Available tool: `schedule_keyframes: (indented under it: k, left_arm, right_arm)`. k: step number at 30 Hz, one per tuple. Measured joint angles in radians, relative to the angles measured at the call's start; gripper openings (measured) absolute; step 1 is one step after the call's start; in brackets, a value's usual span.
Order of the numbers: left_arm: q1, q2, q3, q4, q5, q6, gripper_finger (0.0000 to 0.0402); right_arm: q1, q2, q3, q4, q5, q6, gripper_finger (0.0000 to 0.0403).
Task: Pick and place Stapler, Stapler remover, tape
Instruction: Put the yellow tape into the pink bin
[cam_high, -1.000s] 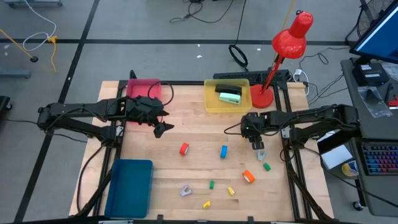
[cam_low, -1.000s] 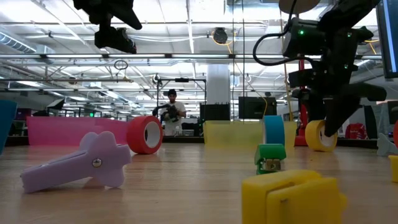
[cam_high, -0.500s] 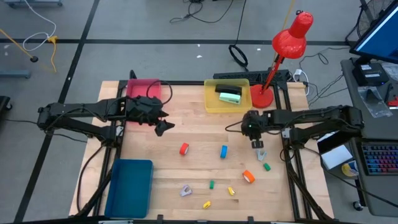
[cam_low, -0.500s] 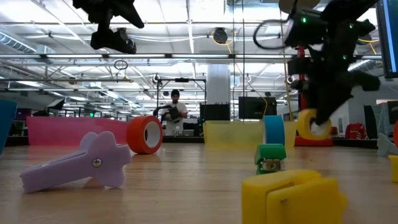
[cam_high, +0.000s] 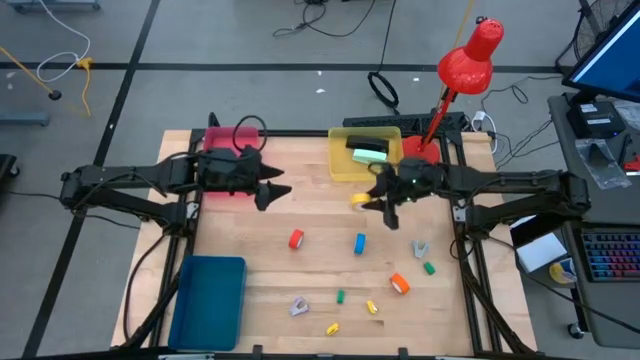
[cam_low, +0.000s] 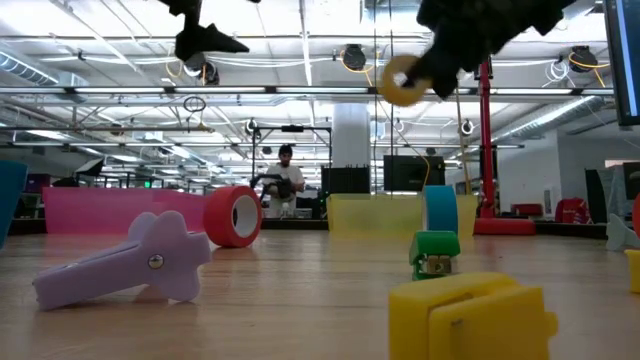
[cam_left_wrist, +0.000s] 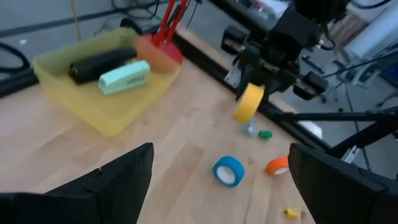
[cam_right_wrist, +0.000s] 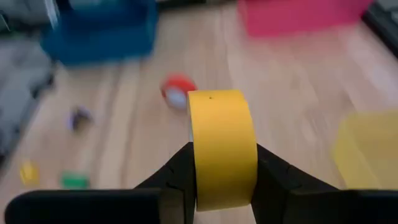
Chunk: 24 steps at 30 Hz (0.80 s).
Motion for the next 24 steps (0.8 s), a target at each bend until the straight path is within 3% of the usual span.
schedule_keyframes:
  k: [7,12,24]
  left_arm:
    - [-0.035,0.041,0.001,0.02,-0.086,0.059,0.0365]
    - [-0.074,0.146,0.001,0.104,-0.143,0.137,0.0365]
    - [-0.108,0.321,0.0,0.312,-0.149,0.185,0.0365]
  right_arm:
    - [-0.025,0.02,0.0,0.302,-0.038,0.159,0.0094]
    - [-0.027,0.088,0.002,0.519,-0.089,0.238,0.0094]
    - [-0.027,0.232,0.001,0.566,-0.095,0.211,0.0094]
